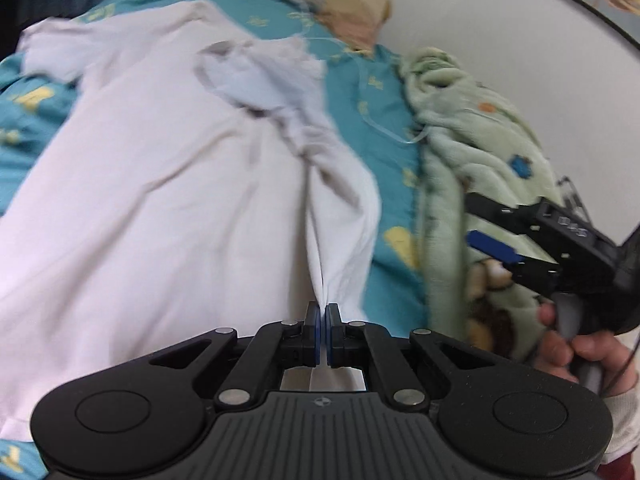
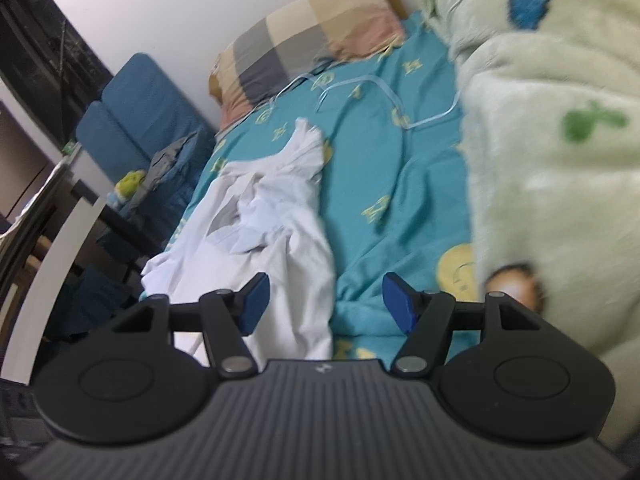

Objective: Fold clothes

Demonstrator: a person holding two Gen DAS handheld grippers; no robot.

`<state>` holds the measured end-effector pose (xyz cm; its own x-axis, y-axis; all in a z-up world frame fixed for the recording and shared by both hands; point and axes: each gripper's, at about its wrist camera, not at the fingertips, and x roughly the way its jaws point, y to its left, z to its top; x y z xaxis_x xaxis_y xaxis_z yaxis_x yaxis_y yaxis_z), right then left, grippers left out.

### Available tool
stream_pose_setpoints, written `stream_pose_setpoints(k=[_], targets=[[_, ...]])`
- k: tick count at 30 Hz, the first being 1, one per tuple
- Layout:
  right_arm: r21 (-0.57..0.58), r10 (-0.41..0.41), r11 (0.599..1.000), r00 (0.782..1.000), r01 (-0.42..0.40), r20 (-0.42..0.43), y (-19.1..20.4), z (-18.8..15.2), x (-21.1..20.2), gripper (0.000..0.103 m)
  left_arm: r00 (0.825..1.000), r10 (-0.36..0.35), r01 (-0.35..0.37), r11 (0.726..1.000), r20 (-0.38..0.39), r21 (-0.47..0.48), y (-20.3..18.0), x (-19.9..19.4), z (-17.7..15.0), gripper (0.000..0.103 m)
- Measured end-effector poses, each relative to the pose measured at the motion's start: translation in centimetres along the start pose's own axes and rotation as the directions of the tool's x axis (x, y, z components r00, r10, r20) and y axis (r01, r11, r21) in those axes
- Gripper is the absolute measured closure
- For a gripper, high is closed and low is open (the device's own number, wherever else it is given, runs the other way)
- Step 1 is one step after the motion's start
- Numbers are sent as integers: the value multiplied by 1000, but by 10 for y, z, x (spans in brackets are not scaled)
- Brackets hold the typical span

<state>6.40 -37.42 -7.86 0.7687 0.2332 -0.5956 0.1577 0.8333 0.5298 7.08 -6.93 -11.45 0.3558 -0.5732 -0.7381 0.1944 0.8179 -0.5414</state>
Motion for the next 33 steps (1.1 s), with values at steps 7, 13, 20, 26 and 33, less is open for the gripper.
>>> stream_pose_setpoints(k=[7,13,20,26,33], targets=[[-134,2,991,995,-15,-101,37,-27,16,38,998,-49,42,991,-50,-129,35,9,12,64],[-246,-6,969,987,-34,-159,71,-63,3,38,988,-136,149,966,71,-212,50,-3,52,32],[-455,-53,889,974,-53,-218,105,-113,8,39,981,-91,137,950,169,-282,61,54,149,25],[-550,-101,833,958,-66,-269,114,-129,28,40,983,20,39,948,182,-315,77,122,206,28],[-564,-131,820,926,-99,-353,113,-138,51,83,976,70,-1,949,208,-315,79,145,241,97]])
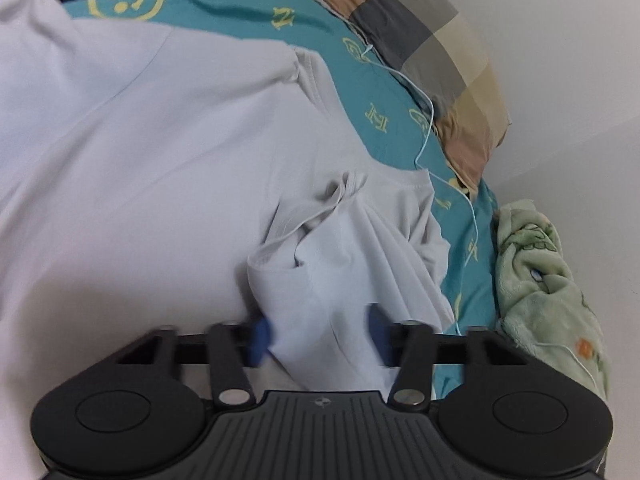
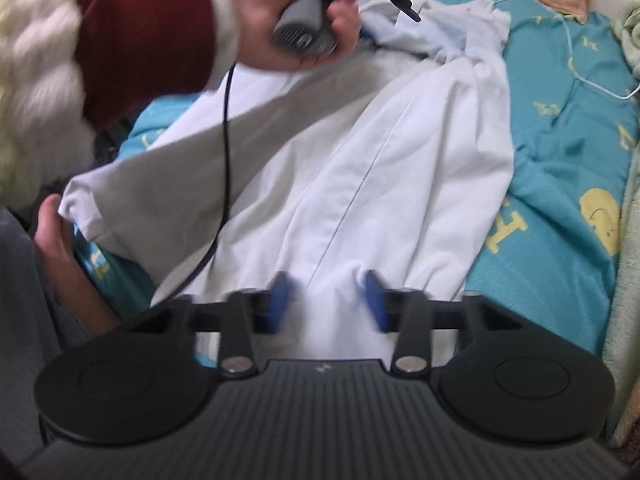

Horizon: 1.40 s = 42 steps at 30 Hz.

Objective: Fold clothes

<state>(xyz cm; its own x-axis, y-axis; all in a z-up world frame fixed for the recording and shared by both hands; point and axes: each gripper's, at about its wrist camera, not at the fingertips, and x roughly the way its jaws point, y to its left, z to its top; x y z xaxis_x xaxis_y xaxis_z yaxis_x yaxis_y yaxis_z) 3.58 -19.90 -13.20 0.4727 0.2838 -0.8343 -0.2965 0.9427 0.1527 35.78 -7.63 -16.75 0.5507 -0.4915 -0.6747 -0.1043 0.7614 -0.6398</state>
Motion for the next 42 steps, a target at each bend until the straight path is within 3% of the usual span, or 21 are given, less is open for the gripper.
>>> stream_pose_setpoints(k=[1,3,6,9,11,15,19,22,24,29,31,33,35,38,42], targets=[[-5,-1,1000,1000,1,-4,1,-1,0,87,1000,-12,12,1000,2,9,-3,-2,3,102],[-22,13,1000,1000,-13,2,4,-2,-3,95,999,-31,30,998,34,47,-12,-10,9,101],[-55,43,998,999,-42,15,11,-5,-9,97,995,-47,38,994,86,105,-25,-32,21,101],[-70,83,994,996,-81,25,15,-5,-14,97,993,12,-30,988,115,155,-28,-39,31,101],[-79,100,992,995,-100,2,18,-4,-8,97,989,81,-101,981,126,168,-17,-36,35,101],[-51,142,988,988,-146,-61,17,0,10,97,983,153,-168,973,100,159,11,-10,40,101],[-25,173,984,979,-176,-110,15,3,24,97,990,112,-121,986,83,115,35,-6,38,99],[11,204,979,974,-204,-95,10,5,22,95,996,68,-74,991,63,109,37,-25,38,81],[39,213,977,975,-211,-67,7,7,18,95,997,20,-27,994,71,105,42,-51,37,62],[51,249,966,967,-252,59,2,11,0,94,996,-17,14,999,91,34,78,-126,40,33],[59,267,960,959,-273,96,1,14,-4,88,993,-27,33,998,117,-51,104,-148,43,26],[78,275,955,953,-286,129,-2,17,-4,53,988,-37,59,987,148,-148,132,-161,46,25],[102,279,949,946,-297,162,-6,19,-4,36,986,-33,71,969,163,-238,159,-164,50,25],[157,266,942,947,-295,183,-18,23,-1,37,988,-11,64,939,157,-337,190,-156,57,26],[234,227,934,953,-271,200,-32,27,7,37,985,-20,84,924,172,-373,212,-136,66,27]])
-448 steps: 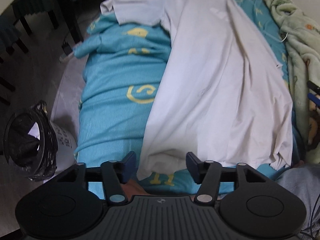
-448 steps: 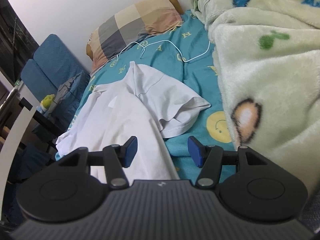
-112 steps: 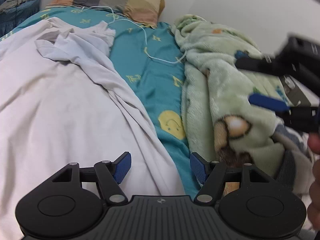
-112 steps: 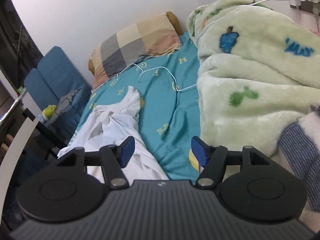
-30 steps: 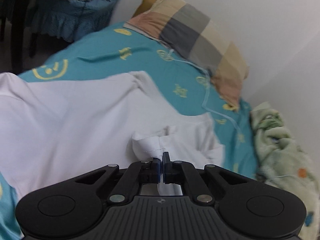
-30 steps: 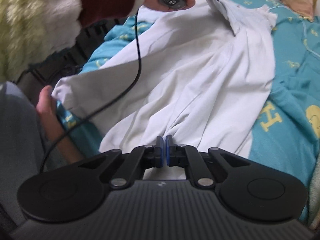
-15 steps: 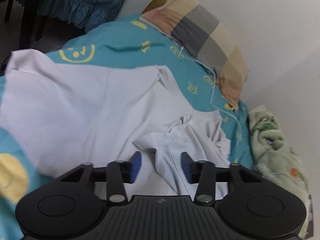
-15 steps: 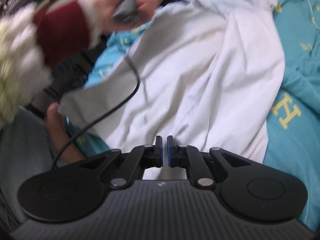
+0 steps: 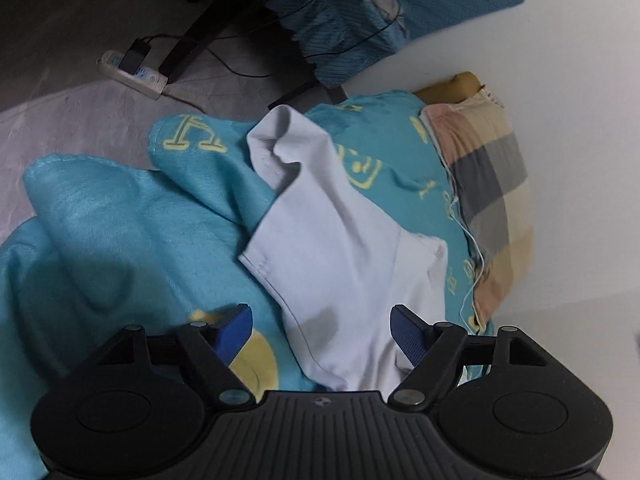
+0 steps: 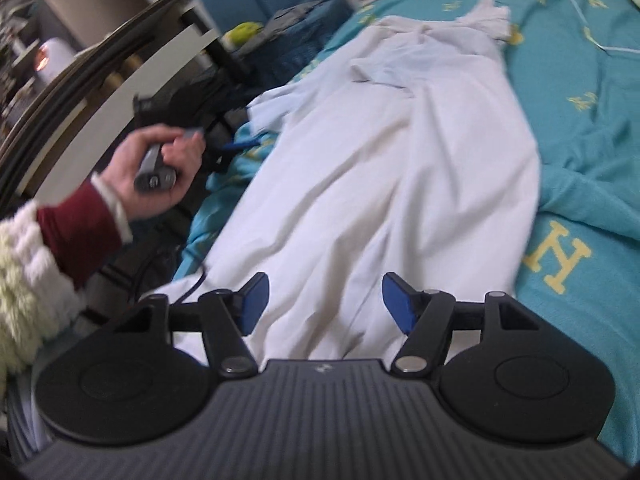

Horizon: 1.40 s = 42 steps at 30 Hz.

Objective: Fold clothes

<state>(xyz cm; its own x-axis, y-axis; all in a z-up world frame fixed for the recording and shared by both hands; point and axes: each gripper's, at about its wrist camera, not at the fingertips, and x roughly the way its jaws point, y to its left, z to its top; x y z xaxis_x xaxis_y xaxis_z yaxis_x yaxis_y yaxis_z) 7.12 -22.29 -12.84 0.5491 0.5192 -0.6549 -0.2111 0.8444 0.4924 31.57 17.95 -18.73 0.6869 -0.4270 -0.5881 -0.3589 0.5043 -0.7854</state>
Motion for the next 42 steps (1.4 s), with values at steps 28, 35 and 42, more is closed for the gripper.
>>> stream_pose_setpoints(k=[28,35,42], targets=[[189,-54,981,996,40,73,-38,13,6,37,953,277,-302,909,126,287,-105,-12,-11,94],[174,-37,984,997,25,64,-33,14,8,36,969,233,-244,947,78,211,-103,-30,-5,80],[175,-46,984,998,37,47,-35,13,10,36,989,149,-149,980,6,129,-73,-10,-14,58]])
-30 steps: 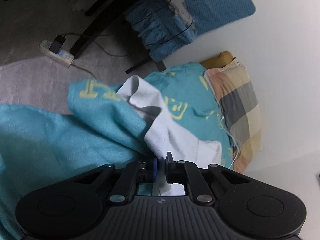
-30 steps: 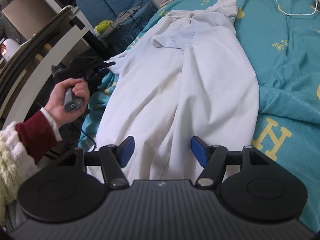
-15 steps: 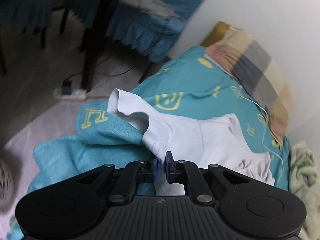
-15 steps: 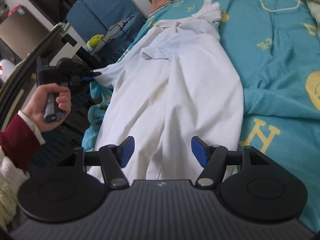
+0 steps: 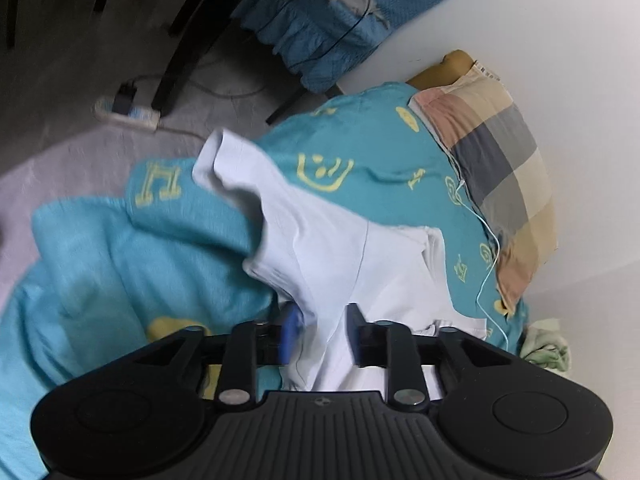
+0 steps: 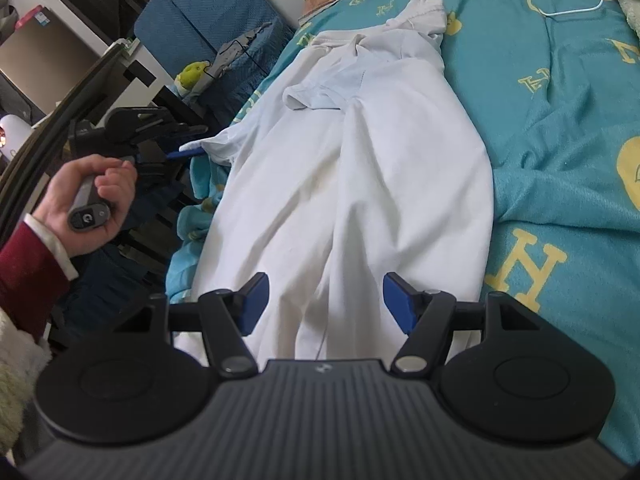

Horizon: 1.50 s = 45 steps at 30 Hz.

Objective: Fold clothes

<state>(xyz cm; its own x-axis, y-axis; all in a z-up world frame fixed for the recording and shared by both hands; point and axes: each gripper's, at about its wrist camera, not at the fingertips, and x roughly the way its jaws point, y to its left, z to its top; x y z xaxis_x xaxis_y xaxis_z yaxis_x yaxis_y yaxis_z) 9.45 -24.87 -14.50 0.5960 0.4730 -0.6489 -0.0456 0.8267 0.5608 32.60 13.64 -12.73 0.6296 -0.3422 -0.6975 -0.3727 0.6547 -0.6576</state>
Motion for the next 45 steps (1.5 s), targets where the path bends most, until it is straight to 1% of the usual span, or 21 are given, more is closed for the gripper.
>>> stream_pose_setpoints(k=[2,4,5,6,7,12,17,19,20,22,25,28,29,32,34,36,37,39,41,44,45], targets=[[0,-9,1000,1000,9,-7,-1,-1,2,36,1000,3,-3,1000,3,-11,10,9,-5,56],[2,-18,1000,1000,18,-14,-2,-1,5,36,1000,-8,9,1000,24,-20,19,15,-7,59],[4,-22,1000,1000,22,-17,-3,-1,6,36,999,-13,14,1000,33,-17,21,17,-7,68],[6,-24,1000,999,24,-21,-4,-1,8,36,999,-17,17,1000,46,-11,22,17,-6,85],[8,-27,1000,999,27,-24,-5,0,9,36,998,-21,21,1000,62,7,19,14,-4,94],[5,-29,1000,999,30,-30,-5,1,12,36,993,-7,-13,985,115,170,-18,-6,1,96],[10,-20,1000,1000,21,-9,-3,1,6,37,986,28,-91,919,167,384,-81,-17,-3,98],[21,-25,999,1000,25,17,-4,3,0,37,987,15,-91,872,159,481,-115,-15,-13,98],[34,-30,999,999,29,30,-6,5,-3,37,988,6,-89,836,153,542,-134,-12,-24,98],[75,-42,997,997,37,61,-12,8,-9,37,990,-11,-84,747,138,659,-174,-6,-48,98],[141,-76,988,991,61,108,-25,14,-19,37,997,-54,-13,613,59,790,-221,10,-98,98],[209,-117,974,983,87,139,-40,18,-28,36,997,-67,61,565,-28,823,-243,40,-144,97],[232,-123,969,982,88,144,-45,19,-29,36,996,-66,84,560,-56,824,-244,50,-157,96],[258,-119,963,982,78,148,-54,20,-30,36,993,-52,119,543,-109,831,-239,68,-186,71],[258,-115,963,981,72,154,-55,21,-29,36,992,-48,127,535,-120,835,-229,69,-196,68],[253,-111,965,980,67,166,-55,22,-30,36,989,-61,146,554,-135,819,-216,53,-197,64],[248,-107,967,978,61,178,-55,23,-31,36,991,-64,131,549,-115,826,-206,36,-198,60],[237,-97,970,975,48,201,-55,25,-34,36,996,-68,91,533,-65,841,-183,1,-202,45],[203,-88,978,969,40,232,-51,27,-38,36,999,-40,20,521,1,853,-161,-43,-212,44],[126,-67,992,955,31,288,-41,29,-45,37,998,-37,-13,583,43,812,-128,-101,-219,39],[84,-57,996,951,33,303,-34,30,-46,37,998,-49,-9,589,46,808,-120,-113,-222,37]])
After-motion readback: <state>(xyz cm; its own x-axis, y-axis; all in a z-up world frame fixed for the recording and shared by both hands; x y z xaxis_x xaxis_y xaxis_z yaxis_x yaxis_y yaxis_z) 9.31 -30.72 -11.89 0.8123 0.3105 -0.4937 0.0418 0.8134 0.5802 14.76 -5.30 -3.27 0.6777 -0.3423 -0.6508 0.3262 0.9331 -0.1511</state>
